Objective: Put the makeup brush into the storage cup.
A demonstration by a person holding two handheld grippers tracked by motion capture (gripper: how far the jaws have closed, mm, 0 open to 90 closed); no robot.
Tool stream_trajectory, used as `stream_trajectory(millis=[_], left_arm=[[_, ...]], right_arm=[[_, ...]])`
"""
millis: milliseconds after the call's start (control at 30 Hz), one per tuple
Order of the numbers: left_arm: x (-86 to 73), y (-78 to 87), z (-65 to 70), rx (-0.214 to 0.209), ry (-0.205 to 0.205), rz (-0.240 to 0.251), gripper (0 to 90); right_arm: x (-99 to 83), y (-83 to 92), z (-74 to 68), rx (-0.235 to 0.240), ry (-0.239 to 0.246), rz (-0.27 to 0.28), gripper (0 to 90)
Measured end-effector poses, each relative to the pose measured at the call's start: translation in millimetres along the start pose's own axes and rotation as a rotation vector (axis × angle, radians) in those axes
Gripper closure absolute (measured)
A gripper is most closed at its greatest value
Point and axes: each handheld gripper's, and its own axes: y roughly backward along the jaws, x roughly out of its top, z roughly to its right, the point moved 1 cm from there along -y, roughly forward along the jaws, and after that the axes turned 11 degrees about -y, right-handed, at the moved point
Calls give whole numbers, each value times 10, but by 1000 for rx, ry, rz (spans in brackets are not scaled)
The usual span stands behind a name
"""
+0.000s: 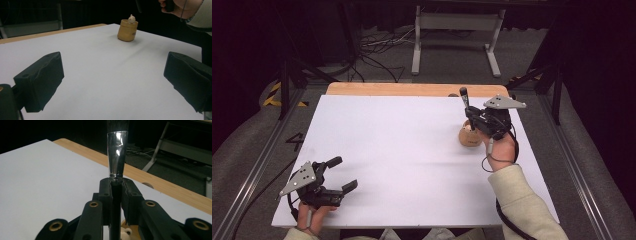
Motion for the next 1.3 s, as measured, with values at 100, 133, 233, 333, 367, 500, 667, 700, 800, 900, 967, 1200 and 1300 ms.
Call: stream_trajectory(millis=[100,133,233,333,367,500,667,700,800,900,967,1200,1300], left_arm=[[1,-1,1,0,-2,-1,33],[2,-1,-1,-1,-6,-3,33],[-1,-5,0,-1,-5,-3,33],[-1,-4,-1,0,-5,-3,33],[-1,-2,-1,-1,-4,-5,33],[-4,-1,-4,0,-4,-4,33],[-6,-1,-5,0,-4,-6,33],[-6,-1,-6,0,-4,-6,33],[-4,-4,-5,-1,-7,-5,33],[-4,-3,-4,-1,-8,-4,33],[-6,-2,-6,-1,-6,-4,33],[-6,-2,-6,-2,-5,-5,33],[-6,-3,-5,-3,-6,-5,34]], right_arm=[[-9,-5,83,-21,-5,15,792],[-9,-5,83,-21,-5,15,792],[-37,-46,151,-26,-4,23,792],[-59,-74,184,-32,-12,34,792],[-70,-83,199,-33,-12,42,792],[-121,-119,270,-52,-8,80,792],[-158,-157,335,-56,7,97,793],[-167,-163,340,-62,15,97,792],[-204,-189,369,-74,30,107,792],[-235,-206,389,-82,32,110,792],[-281,-237,421,-84,31,110,792],[-379,-287,489,-81,16,108,793],[-419,-305,517,-69,-3,105,792]])
